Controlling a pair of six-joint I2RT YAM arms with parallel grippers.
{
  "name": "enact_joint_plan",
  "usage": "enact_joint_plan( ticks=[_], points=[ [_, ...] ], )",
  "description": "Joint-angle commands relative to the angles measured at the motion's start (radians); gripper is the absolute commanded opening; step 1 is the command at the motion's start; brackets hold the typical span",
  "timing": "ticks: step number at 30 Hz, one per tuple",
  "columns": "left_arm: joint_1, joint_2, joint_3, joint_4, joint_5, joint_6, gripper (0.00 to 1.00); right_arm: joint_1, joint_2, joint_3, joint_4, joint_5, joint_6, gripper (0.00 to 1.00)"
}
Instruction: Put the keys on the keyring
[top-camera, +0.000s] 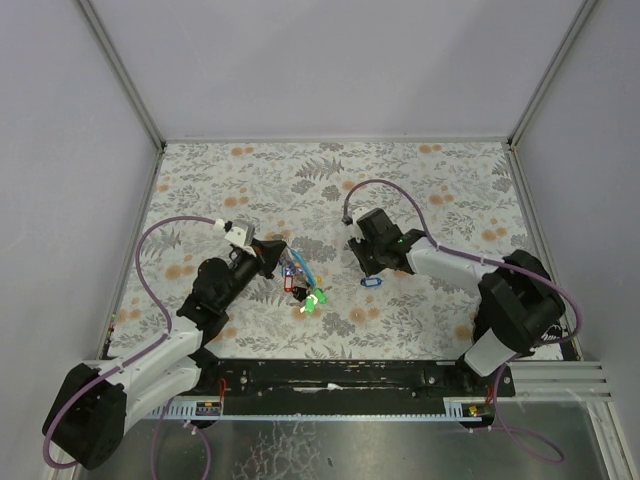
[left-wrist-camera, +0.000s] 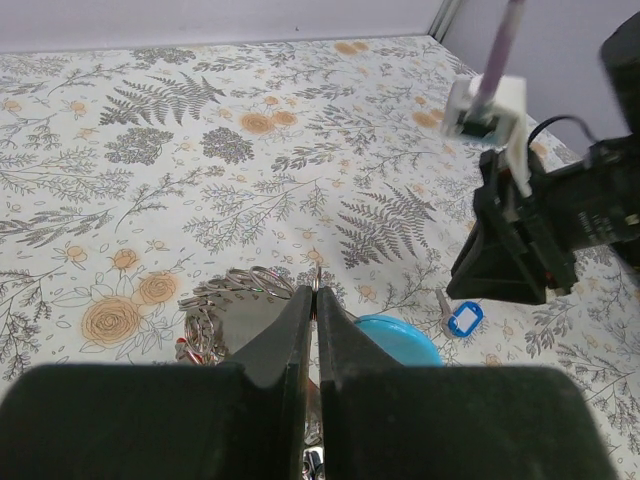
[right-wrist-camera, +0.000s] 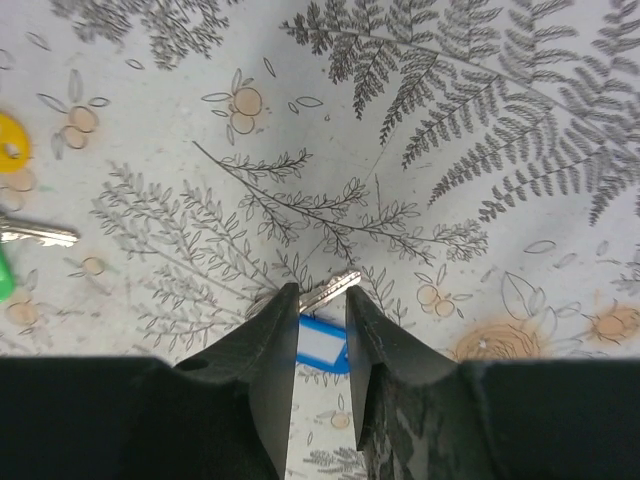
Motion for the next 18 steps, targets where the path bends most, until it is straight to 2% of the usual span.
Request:
enact_joint_plan(
  ticks=[1, 10, 18],
  points=[
    [-0.004, -0.009, 0.008, 0.059, 0.011, -0.009, 0.00, 0.006, -0.092, 0.016, 0.008, -0.093, 0.006, 0.34],
    [-0.004, -0.005, 0.010, 0.064, 0.024, -0.011, 0.00, -0.041, -0.064, -0.073, 0.120, -0.232, 0.068, 0.32],
    [-0.003, 0.002, 0.011, 0.065, 0.036, -0.010, 0.00, -0.044, -0.027, -0.106, 0.170, -0.205, 0.094, 0.31]
  ],
)
